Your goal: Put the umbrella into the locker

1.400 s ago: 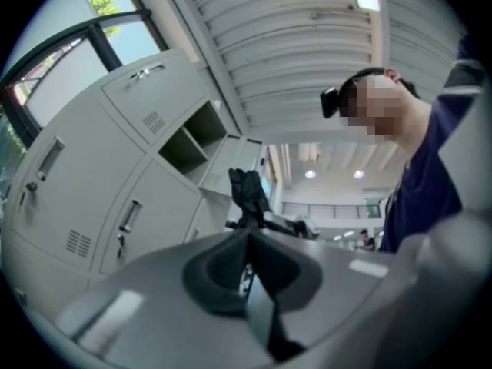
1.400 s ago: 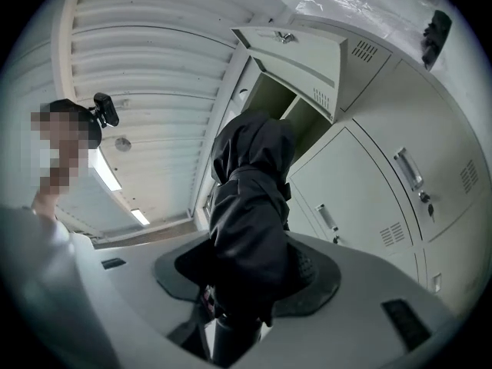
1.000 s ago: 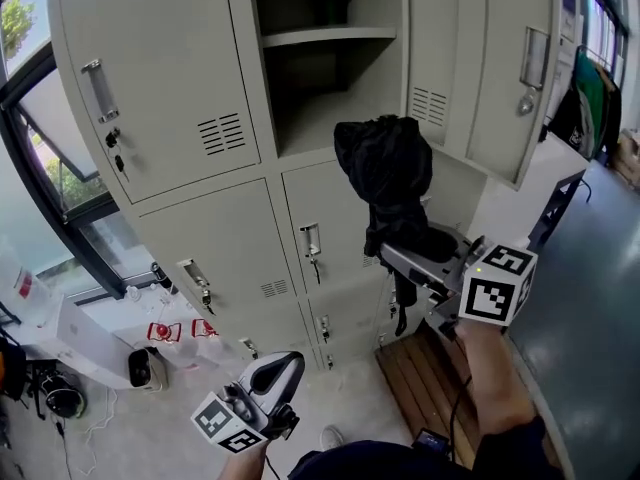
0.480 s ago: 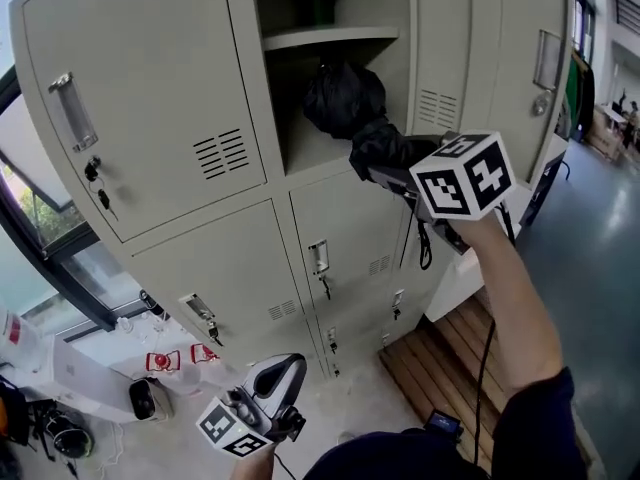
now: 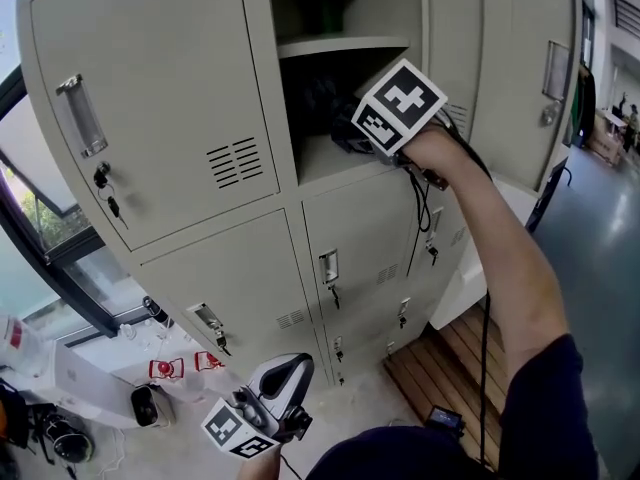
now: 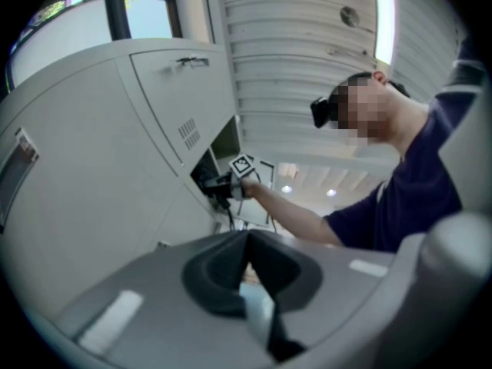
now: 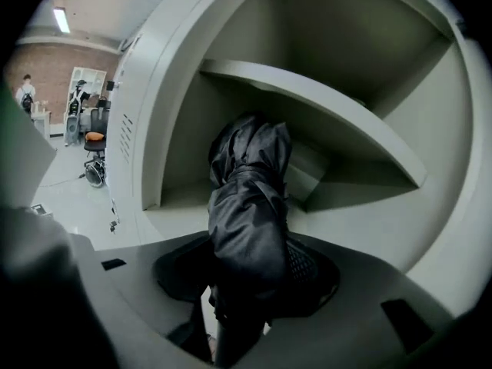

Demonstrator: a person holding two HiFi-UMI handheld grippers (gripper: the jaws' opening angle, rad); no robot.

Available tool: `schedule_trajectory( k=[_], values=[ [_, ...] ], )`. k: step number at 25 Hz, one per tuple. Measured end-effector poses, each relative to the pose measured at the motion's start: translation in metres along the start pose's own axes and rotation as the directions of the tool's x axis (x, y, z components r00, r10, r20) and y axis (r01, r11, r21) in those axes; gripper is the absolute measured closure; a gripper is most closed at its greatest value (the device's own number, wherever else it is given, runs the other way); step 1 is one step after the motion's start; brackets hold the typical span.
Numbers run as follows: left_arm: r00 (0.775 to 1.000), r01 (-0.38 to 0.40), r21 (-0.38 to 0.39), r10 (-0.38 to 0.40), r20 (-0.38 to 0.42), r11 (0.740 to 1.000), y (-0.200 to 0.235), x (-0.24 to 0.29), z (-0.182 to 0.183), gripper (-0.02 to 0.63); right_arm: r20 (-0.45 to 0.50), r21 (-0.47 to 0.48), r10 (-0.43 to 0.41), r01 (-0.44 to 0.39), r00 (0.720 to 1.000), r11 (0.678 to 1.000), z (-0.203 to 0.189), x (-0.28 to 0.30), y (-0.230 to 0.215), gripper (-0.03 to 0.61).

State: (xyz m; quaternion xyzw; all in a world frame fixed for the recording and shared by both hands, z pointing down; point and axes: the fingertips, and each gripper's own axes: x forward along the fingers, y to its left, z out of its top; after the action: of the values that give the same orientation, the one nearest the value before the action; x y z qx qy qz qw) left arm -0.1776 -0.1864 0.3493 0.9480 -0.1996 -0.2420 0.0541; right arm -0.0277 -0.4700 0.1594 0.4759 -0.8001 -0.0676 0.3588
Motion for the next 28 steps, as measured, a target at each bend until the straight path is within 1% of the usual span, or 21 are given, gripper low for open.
schedule_trajectory(
  k=[3,9,16,19,24,28],
  values=[
    [1.0,-0.011,0.012,0.011,0.015,1.0,0.005,-0.001,0.006,0.611,-0.031,0.014,0.018,-0.018,0.999,1.0,0.009,0.02,-0.007,0.377],
    [1.0,-0.022,0.046,0.021,0.02,0.999,0.014,0.01,0.013,0.611,-0.058,0.049,0.071,-0.069,0.996,0.996,0.022,0.049,-0.017,0.377],
    [0.999,-0.028,0.09,0.026,0.025,0.996,0.028,0.034,0.025,0.611,-0.08,0.042,0.103,-0.1,0.991,0.994,0.023,0.077,-0.026,0.377],
    [1.0,-0.024,0.098,0.024,0.008,0.995,0.037,0.051,0.027,0.611,-0.09,0.028,0.108,-0.106,0.99,0.994,0.022,0.087,-0.029,0.377],
    [0.999,0.005,0.085,-0.002,-0.036,0.996,0.045,0.093,0.028,0.611,-0.08,0.01,0.124,-0.124,0.989,0.992,0.024,0.102,-0.032,0.377],
    [0.999,0.031,0.095,-0.028,-0.034,0.995,0.048,0.124,0.038,0.611,-0.071,0.001,0.148,-0.148,0.986,0.989,0.023,0.116,-0.03,0.377]
  ],
)
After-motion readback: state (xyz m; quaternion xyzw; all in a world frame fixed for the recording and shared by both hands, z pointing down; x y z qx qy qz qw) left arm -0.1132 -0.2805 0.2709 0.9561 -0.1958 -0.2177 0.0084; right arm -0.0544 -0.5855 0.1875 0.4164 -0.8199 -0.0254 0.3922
